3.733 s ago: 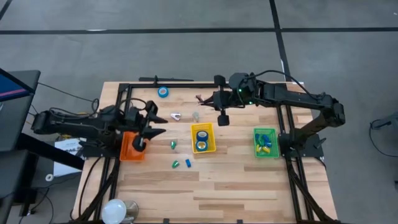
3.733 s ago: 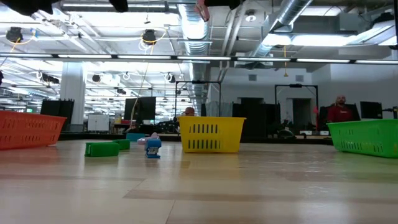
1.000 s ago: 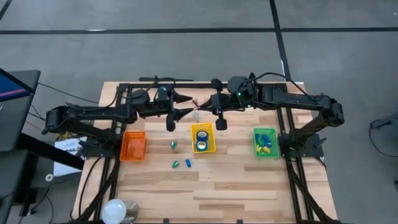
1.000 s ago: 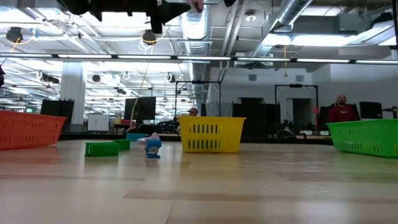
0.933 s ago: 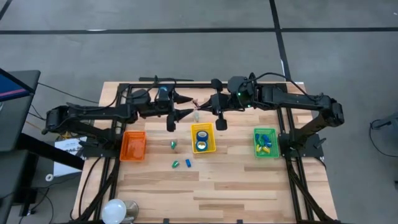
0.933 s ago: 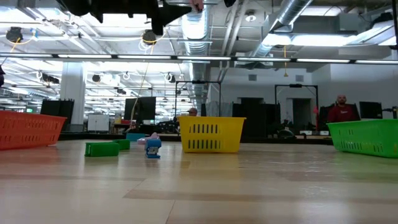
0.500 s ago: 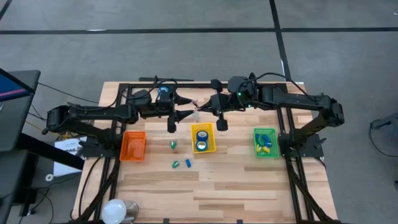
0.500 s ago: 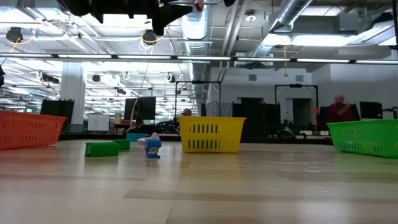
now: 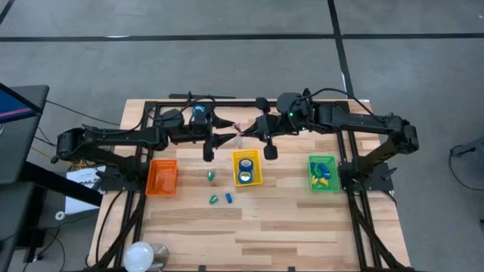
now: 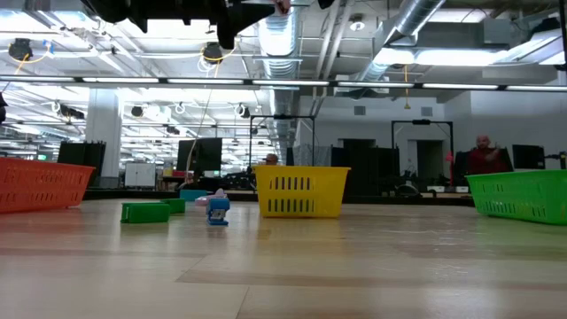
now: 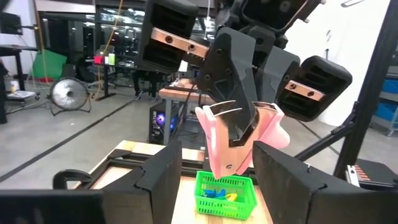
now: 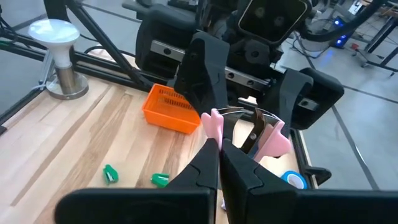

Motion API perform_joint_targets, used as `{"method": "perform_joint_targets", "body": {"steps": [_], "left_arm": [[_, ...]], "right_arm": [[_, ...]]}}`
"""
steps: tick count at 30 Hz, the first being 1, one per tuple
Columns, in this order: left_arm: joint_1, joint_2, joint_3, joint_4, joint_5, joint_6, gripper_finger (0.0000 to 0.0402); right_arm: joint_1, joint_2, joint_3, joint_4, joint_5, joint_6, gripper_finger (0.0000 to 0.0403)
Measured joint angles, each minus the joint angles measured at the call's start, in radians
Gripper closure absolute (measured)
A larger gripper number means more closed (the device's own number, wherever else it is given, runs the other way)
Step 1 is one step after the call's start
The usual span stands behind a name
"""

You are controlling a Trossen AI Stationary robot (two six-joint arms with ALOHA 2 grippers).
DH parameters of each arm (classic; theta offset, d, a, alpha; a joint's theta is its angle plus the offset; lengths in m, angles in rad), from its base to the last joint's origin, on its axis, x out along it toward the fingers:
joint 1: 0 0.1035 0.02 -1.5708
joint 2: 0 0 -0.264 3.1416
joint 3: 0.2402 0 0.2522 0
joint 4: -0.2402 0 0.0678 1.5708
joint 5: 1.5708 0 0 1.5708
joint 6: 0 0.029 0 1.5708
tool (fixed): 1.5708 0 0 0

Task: Pick and place Stapler, Stapler remover, tape
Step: Put the pink staple remover into the orange basket

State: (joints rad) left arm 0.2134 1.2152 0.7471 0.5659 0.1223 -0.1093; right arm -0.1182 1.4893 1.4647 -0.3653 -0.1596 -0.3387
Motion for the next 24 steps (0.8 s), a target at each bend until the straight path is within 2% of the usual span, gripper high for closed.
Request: {"method": "perform_joint_targets", "body": {"steps": [8,13,24], "left_arm": [[0.0,0.0,0.0,0.005,0.002,0.0,0.0228],[0.0,0.0,0.0,0.01,0.002,0.049,0.0248],[0.004,0.0,0.0,0.028,0.001,0.053,0.0292]], "right_arm": [[-0.009,0.0,0.0,0.0,0.0,0.0,0.0403],[-0.016,0.001,0.0,-0.001,0.001,0.0,0.0403],[-0.021,0.001,0.0,-0.022,0.0,0.0,0.0403]]}}
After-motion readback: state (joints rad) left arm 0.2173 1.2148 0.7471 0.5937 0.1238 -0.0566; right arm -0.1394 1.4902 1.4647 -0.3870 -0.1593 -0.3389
